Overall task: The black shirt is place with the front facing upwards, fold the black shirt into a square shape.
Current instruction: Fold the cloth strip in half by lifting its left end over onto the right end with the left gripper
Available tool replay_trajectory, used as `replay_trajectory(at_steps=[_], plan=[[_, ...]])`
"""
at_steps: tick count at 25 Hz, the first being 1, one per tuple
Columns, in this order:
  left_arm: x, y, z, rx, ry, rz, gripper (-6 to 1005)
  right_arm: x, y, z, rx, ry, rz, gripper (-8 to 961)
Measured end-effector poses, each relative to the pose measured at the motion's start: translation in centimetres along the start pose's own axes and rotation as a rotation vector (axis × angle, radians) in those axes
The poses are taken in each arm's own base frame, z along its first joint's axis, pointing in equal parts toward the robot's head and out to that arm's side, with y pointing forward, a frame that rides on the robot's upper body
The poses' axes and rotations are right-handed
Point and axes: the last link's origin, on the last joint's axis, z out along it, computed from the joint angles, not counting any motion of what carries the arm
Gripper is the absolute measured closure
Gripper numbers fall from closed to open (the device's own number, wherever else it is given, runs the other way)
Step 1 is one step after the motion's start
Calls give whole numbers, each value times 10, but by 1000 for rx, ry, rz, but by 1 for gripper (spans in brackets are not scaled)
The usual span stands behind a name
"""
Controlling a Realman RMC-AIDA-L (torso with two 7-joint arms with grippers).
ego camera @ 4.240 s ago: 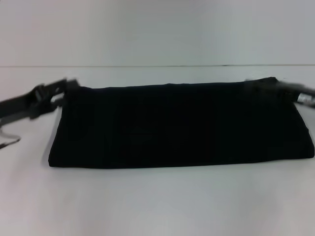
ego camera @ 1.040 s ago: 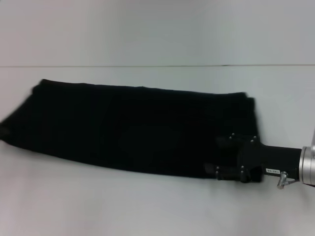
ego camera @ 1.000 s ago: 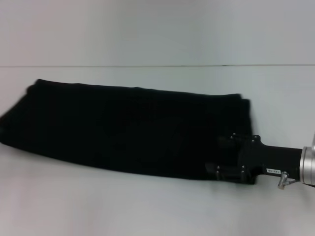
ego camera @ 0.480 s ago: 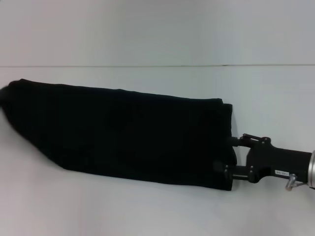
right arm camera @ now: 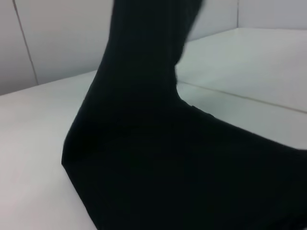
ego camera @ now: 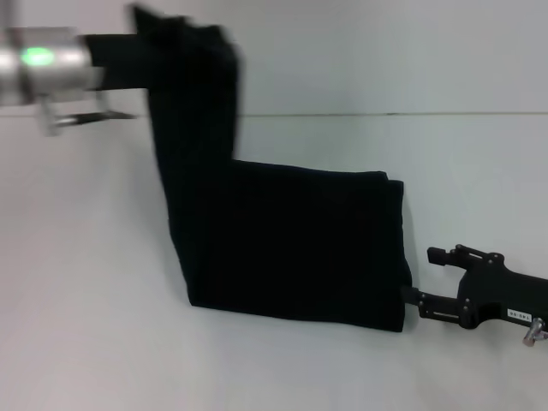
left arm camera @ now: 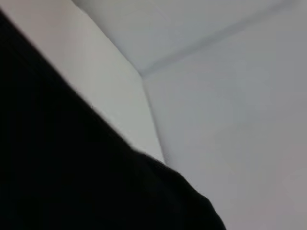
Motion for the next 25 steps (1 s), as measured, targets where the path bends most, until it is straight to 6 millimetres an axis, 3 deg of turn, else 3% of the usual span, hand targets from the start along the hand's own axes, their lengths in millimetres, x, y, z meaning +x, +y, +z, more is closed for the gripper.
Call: replay_trajectory(at_steps=[2,3,4,6,13,15,19,25], plan=[[-15,10,28,-10,-63,29,976,4,1,-3,2,2,9,99],[-37,10,50,-17,-112,32,976,5,2,-4,3,3,12,99],[-37,10,50,-17,-112,32,977,6,2,-5,4,4,15,99],[-74,3,72,-36,-155,7,978,9,3,-6,5,5,22,99],[-143,-23,97,-112,-204,-120,978,7,5,4,25,-21,68,99],[-148,-25,94,-117,-206,-131,977,2,3,14,32,-35,85,99],[-138,-23,88,-131,-193,-99,977,-11,-3,32,67,-58,112,99],[-135,-19,85,-146,-198,-68,977,-35,-10,73,115,-39,133,100]])
